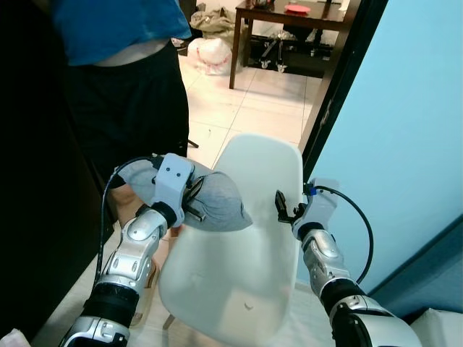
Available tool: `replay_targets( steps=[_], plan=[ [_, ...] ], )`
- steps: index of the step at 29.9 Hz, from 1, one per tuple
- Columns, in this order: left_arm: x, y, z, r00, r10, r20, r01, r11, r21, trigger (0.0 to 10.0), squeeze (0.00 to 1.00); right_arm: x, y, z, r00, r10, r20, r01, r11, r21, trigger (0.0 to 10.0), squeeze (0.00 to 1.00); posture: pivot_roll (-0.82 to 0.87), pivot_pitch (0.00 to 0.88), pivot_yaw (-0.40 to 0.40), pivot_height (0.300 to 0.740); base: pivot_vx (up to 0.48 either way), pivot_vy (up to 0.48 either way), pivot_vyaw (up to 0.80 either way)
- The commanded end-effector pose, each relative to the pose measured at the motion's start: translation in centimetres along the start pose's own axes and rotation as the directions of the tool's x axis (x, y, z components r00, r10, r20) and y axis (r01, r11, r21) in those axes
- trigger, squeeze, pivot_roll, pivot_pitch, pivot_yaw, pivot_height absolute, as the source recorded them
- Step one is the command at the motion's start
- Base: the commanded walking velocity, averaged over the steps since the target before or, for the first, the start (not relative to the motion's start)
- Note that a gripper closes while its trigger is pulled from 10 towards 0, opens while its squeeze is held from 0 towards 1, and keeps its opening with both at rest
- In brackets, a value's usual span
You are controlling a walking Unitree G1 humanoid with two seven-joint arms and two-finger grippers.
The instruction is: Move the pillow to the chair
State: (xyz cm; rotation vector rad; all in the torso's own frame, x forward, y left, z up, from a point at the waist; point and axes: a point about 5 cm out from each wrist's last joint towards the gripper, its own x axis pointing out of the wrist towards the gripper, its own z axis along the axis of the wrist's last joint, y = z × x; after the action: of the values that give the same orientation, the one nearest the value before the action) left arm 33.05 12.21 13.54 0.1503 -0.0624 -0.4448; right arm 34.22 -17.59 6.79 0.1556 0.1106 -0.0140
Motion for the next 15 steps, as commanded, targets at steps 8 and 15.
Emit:
replay_targets(
  steps=[8, 15],
  plan=[
    [0.06, 0.15, 0.80, 0.999, 0.006, 0.045, -0.008, 1.000, 0.024, 10.0, 0.00, -0.07, 0.06, -0.22, 1.000, 0.002, -0.009, -0.002, 1.000, 0.005, 10.0, 0.00, 0.05, 0.000, -0.047, 0.740, 0.000, -0.240, 0.00],
    [-0.14, 0.26, 0.43, 1.000, 0.013, 0.029, -0.014, 0.999, 0.036, 10.0, 0.00, 0.06, 0.43, -0.11, 0.999, 0.034, -0.012, -0.034, 0.999, 0.006, 10.0, 0.00, 0.05, 0.000, -0.055, 0.740, 0.000, 0.000, 0.00]
  ],
)
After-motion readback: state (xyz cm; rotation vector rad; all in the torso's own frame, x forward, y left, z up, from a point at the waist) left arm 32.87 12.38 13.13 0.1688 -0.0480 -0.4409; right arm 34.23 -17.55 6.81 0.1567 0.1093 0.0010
